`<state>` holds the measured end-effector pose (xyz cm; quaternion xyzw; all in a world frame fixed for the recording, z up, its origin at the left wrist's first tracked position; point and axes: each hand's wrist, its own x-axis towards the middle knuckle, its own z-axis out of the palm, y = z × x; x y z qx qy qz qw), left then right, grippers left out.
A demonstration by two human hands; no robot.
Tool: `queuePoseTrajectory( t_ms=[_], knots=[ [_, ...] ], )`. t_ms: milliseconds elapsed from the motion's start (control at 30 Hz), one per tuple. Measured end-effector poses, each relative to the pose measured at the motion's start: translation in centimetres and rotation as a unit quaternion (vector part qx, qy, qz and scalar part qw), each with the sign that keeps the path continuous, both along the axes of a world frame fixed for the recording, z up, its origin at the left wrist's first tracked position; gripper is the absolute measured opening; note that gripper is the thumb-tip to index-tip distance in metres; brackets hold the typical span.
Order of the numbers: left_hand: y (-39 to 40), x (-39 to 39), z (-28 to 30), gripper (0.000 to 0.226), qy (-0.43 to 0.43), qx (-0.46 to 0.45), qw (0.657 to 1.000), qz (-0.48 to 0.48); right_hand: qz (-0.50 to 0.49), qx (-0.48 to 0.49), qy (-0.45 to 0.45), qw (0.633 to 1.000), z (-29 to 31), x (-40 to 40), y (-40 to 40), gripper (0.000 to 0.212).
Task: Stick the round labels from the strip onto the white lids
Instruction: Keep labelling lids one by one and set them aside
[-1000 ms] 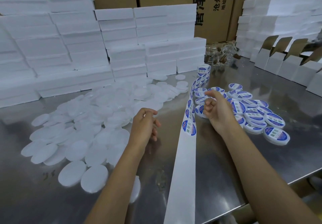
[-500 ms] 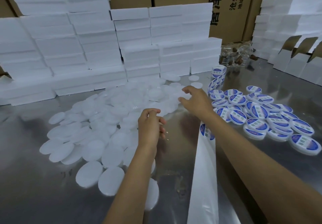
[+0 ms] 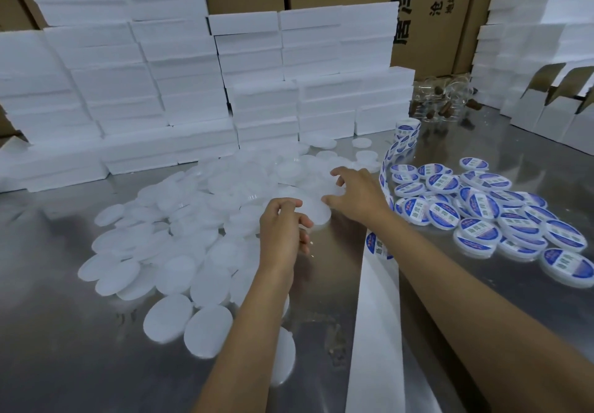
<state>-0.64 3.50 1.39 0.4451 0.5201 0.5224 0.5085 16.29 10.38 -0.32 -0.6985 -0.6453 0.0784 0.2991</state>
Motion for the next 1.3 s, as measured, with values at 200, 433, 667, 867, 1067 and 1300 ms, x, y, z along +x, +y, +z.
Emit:
queuePoseTrajectory(
  t_ms=[200, 433, 667, 867, 1067, 1300],
  knots=[
    [0.0, 0.0, -0.1, 0.022, 0.017, -0.007, 1.000, 0.003, 0.030, -0.021, -0.024, 0.999, 0.3, -0.3, -1.0, 0.037],
    [-0.2, -0.6, 0.3, 0.028, -0.092, -0.060, 0.990, -0.091, 0.062, 0.138, 0.187, 0.971, 3.2, -1.3, -4.6, 0.016],
    [-1.5, -0.1, 1.4, 0.054, -0.309, -0.089, 0.913, -0.251, 0.154, 0.164, 0.167, 0.960, 3.2, -3.5, -10.5, 0.015],
    [-1.3, 0.4, 0.5, 0.041, -0.314, -0.116, 0.916, -0.219, 0.178, 0.127, 0.175, 0.960, 2.4, -2.2, -12.1, 0.017],
    [-0.7, -0.1, -0.1, 0.037, -0.332, -0.099, 0.922, -0.171, 0.029, 0.071, 0.163, 0.984, 1.5, 2.2, -12.0, 0.023],
    [-0.9, 0.3, 0.0, 0.026, -0.261, -0.076, 0.944, -0.189, 0.125, -0.039, 0.051, 0.990, -0.4, 1.6, -12.2, 0.029]
  ],
)
